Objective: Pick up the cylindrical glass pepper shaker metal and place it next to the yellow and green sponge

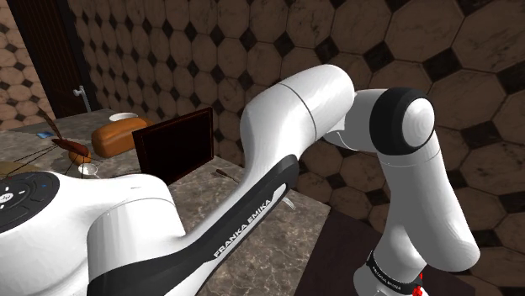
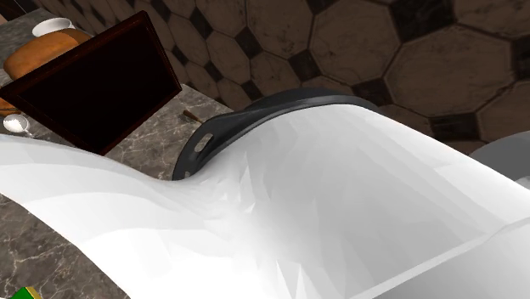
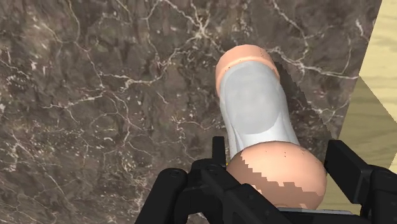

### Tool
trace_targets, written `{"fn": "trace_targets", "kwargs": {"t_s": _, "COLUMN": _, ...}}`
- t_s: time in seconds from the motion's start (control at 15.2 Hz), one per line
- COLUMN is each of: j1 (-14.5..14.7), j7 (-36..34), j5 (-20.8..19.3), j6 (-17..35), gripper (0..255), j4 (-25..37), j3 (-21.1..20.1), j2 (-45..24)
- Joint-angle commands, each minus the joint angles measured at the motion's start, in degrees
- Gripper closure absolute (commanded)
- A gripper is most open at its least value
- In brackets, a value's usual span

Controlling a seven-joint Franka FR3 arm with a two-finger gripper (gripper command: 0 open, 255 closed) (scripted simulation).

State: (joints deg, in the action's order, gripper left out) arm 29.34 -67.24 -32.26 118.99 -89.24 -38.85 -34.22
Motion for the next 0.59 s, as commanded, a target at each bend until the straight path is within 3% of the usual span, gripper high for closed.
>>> {"fn": "trace_targets", "kwargs": {"t_s": 0.0, "j1": 0.0, "j7": 0.0, "j5": 0.0, "j6": 0.0, "gripper": 255, "j4": 0.0, "j3": 0.0, "j2": 0.0}}
{"fn": "trace_targets", "kwargs": {"t_s": 0.13, "j1": 0.0, "j7": 0.0, "j5": 0.0, "j6": 0.0, "gripper": 255, "j4": 0.0, "j3": 0.0, "j2": 0.0}}
{"fn": "trace_targets", "kwargs": {"t_s": 0.2, "j1": 0.0, "j7": 0.0, "j5": 0.0, "j6": 0.0, "gripper": 0, "j4": 0.0, "j3": 0.0, "j2": 0.0}}
{"fn": "trace_targets", "kwargs": {"t_s": 0.53, "j1": 0.0, "j7": 0.0, "j5": 0.0, "j6": 0.0, "gripper": 0, "j4": 0.0, "j3": 0.0, "j2": 0.0}}
